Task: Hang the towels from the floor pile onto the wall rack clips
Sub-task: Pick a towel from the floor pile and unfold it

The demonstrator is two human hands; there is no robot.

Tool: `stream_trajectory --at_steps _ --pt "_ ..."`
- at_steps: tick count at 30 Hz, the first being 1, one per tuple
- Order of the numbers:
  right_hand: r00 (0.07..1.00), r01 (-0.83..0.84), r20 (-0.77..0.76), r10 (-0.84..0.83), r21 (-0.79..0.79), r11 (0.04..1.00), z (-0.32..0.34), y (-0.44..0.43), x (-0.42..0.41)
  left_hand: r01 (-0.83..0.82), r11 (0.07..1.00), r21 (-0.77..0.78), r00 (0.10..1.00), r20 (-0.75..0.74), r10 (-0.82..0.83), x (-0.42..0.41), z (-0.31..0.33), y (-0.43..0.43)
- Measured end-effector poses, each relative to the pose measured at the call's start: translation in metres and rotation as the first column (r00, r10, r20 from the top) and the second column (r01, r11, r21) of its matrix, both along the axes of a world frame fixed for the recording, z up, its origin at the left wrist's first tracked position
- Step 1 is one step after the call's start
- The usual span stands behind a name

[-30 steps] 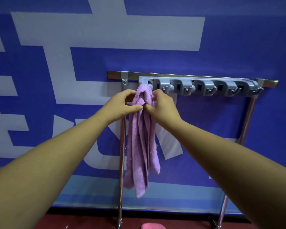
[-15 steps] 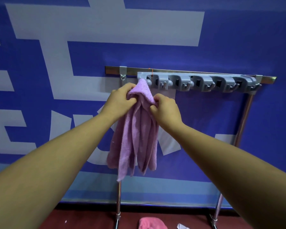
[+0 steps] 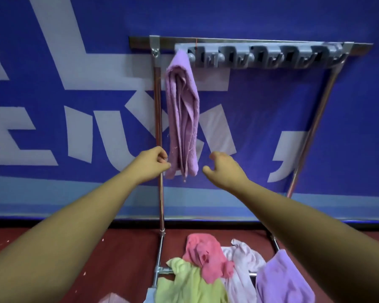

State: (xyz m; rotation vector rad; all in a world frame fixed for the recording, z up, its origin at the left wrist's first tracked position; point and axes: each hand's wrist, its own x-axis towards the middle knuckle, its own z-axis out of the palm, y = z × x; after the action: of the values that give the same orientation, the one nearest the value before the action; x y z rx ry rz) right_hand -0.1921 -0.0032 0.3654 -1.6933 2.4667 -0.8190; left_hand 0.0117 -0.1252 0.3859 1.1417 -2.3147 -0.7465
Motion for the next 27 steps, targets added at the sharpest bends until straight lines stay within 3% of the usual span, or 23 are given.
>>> stream_trajectory --at_steps 6,13,21,25,27 --pt "0.994 0.029 0.102 -0.045 0.157 0.987 -0.1 0.038 0.006 -0.022 0.995 0.1 0.992 0.128 0.009 -0.005 -0.093 0.037" --pt "0.977 0.048 0.181 -0.116 0.34 0.939 -0.229 0.084 0.01 0.032 0.971 0.237 0.967 0.238 -0.09 -0.02 -0.217 0.079" --pt "0.953 -0.066 0.281 -0.118 0.568 0.82 -0.37 0.117 0.01 0.038 0.901 0.431 0.919 0.339 -0.201 -0.022 -0.361 0.104" --pt "0.948 -0.12 0.301 -0.102 0.636 0.762 -0.427 0.12 0.023 -0.031 0.818 0.574 0.865 0.426 -0.266 -0.012 -0.425 0.11" --pt "0.936 -0.147 0.335 -0.102 0.641 0.753 -0.446 0.117 0.03 -0.081 0.823 0.562 0.851 0.469 -0.237 -0.007 -0.451 0.109"
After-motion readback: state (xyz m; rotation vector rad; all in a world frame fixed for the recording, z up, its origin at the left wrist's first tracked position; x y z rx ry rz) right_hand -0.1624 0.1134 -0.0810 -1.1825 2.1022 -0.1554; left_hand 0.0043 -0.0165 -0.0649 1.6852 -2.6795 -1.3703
